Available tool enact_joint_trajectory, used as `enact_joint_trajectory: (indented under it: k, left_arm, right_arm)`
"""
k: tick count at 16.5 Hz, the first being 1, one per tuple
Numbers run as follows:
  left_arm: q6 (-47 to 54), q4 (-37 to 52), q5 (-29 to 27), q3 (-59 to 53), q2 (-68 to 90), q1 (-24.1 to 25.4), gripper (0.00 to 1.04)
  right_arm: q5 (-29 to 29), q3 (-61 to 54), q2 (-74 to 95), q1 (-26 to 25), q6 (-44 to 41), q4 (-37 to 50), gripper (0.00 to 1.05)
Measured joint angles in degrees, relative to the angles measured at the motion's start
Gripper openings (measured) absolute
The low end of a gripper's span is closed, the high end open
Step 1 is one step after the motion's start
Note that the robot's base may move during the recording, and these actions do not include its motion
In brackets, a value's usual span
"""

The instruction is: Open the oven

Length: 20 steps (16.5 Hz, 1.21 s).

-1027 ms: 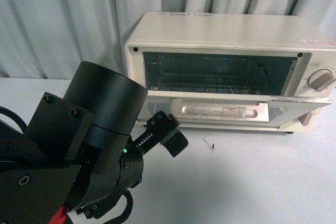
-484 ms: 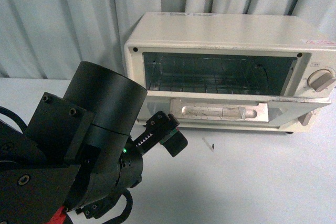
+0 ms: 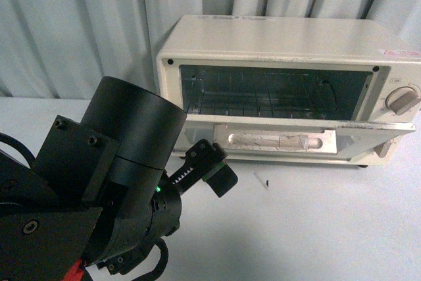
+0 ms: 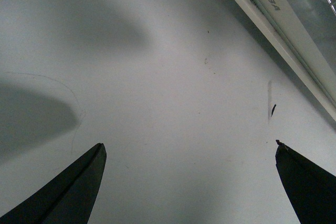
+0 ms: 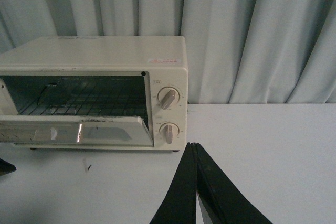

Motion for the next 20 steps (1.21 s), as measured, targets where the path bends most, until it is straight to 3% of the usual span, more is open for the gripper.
enact_joint_trajectory:
  k: [3, 8, 10, 11, 13, 17, 20]
  left_arm:
    - [0.0, 0.0, -0.1, 0.0, 0.0, -0.1, 0.98]
    - [0.4, 0.5, -0.4, 0.0, 0.0, -0.1, 0.98]
    - [17.2, 30.7, -14.3, -8.8, 5.5, 0.2, 0.80]
    - [27.1, 38.3, -17.2, -15.6, 5.6, 1.8, 0.71]
    - [47.3, 50.4, -16.3, -25.6, -1.4, 7.6, 0.49]
    - [58.9, 50.7, -8.4, -37.2, -17.0, 14.1, 0.06]
    - [60.0, 51.2, -4.0, -41.8, -31.3, 19.1, 0.02]
  right_arm:
    - [0.0, 0.0, 0.0, 0.0, 0.0, 0.4, 0.03]
    - [0.0, 0.0, 0.0, 0.0, 0.0, 0.4, 0.54]
    - [-0.1, 0.0, 0.0, 0.0, 0.0, 0.4, 0.74]
    - [0.0, 0.0, 0.0, 0.0, 0.0, 0.4, 0.85]
    - [0.1, 0.0, 0.0, 0.0, 0.2, 0.4, 1.00]
    - [0.1, 0.0, 0.0, 0.0, 0.2, 0.4, 0.98]
    - [0.1, 0.0, 0.0, 0.0, 0.2, 0.4, 0.98]
